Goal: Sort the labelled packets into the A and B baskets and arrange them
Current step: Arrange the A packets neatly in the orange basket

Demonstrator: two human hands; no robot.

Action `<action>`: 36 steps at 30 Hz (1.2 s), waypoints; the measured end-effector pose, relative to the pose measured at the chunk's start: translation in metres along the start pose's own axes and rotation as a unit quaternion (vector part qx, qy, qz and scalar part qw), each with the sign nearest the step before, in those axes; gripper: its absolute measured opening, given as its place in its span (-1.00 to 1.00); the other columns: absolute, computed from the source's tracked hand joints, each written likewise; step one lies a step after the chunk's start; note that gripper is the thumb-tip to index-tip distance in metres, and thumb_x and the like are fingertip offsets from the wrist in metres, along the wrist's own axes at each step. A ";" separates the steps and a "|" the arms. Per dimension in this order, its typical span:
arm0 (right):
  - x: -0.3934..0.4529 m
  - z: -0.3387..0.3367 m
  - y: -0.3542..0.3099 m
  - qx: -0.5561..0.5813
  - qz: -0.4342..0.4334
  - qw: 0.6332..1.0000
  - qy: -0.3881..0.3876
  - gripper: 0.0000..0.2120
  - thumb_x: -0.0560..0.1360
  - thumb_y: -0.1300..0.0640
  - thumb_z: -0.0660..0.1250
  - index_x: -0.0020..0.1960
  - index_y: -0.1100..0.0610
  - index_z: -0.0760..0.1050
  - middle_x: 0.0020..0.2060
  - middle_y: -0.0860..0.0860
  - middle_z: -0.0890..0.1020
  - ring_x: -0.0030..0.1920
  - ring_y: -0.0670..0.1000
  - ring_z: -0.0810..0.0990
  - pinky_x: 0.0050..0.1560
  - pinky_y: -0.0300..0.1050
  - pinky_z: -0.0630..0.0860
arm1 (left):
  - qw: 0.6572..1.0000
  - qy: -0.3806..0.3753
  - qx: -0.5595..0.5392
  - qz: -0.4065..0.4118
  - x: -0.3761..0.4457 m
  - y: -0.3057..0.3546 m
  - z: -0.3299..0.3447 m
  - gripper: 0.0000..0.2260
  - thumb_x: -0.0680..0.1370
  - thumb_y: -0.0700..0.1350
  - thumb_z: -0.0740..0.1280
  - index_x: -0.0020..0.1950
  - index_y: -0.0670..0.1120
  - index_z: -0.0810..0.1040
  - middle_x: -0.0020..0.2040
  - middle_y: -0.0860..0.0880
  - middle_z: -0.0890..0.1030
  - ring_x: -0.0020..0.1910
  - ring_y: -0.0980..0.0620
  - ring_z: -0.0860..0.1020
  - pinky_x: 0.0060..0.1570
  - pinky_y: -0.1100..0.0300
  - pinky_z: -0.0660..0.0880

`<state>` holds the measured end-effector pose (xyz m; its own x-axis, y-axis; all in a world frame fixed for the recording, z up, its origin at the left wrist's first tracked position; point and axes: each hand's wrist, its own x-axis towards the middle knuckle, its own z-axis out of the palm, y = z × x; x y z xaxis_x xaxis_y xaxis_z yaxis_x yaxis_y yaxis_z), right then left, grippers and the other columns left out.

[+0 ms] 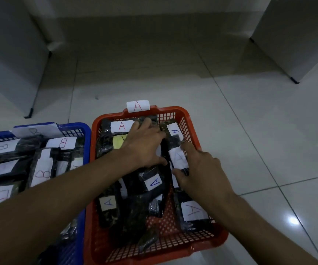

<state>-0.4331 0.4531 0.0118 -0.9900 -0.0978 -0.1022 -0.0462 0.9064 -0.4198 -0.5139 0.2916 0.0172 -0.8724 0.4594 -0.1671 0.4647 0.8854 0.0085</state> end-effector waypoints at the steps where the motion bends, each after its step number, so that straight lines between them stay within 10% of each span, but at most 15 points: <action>1: 0.001 0.001 0.000 0.007 -0.006 1.000 0.001 -0.36 0.52 -0.11 0.38 0.50 -0.05 0.17 0.30 0.01 0.54 0.17 0.06 0.58 0.19 -0.04 0.50 | 1.000 0.010 -0.019 -0.015 -0.001 -0.001 -0.001 -0.32 0.36 0.36 0.38 0.35 0.03 0.38 0.31 0.03 0.44 0.29 -0.02 0.24 0.26 0.01 0.22; 15: 0.008 0.007 -0.008 -0.033 -0.114 0.991 0.066 -0.49 0.47 -0.14 0.43 0.30 0.05 0.38 0.19 -0.01 0.51 0.15 0.01 0.48 0.07 -0.10 0.50 | 0.992 0.085 -0.094 0.015 -0.051 -0.023 -0.010 -0.55 0.44 0.20 0.41 0.25 0.08 0.44 0.24 0.09 0.44 0.25 0.05 0.26 0.21 0.09 0.28; 23: 0.021 -0.022 -0.022 -0.284 -0.363 0.871 -0.169 -0.26 0.46 -0.23 0.39 0.53 0.00 0.22 0.38 -0.02 0.44 0.33 0.03 0.38 0.34 0.02 0.37 | 0.996 -0.047 -0.046 0.062 -0.128 -0.004 0.007 -0.46 0.48 0.27 0.33 0.39 0.07 0.42 0.22 0.11 0.54 0.23 0.03 0.26 0.14 0.07 0.19; 31: 0.029 -0.004 -0.025 -0.251 -0.337 0.895 -0.150 -0.35 0.38 -0.33 0.41 0.32 -0.03 0.33 0.24 -0.06 0.47 0.20 -0.02 0.36 0.23 -0.02 0.39 | 0.990 -0.028 -0.139 -0.024 -0.140 -0.013 0.001 -0.67 0.48 0.17 0.37 0.21 0.14 0.51 0.06 0.05 0.43 0.17 0.05 0.30 0.17 0.11 0.23; 36: 0.014 0.012 -0.018 -0.282 -0.305 0.894 -0.168 -0.10 0.32 -0.34 0.45 0.48 0.01 0.17 0.39 -0.01 0.40 0.33 0.05 0.32 0.32 0.06 0.31 | 0.958 -0.039 -0.276 -0.063 -0.129 -0.025 -0.020 -0.85 0.47 0.03 0.44 -0.02 0.10 0.53 -0.13 0.13 0.45 -0.10 0.18 0.38 -0.16 0.19 0.32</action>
<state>-0.4449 0.4305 0.0074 -0.6664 -0.6759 -0.3146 -0.7171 0.6967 0.0222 -0.4164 0.2119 0.0583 -0.8922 0.3581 -0.2751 0.1855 0.8460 0.4999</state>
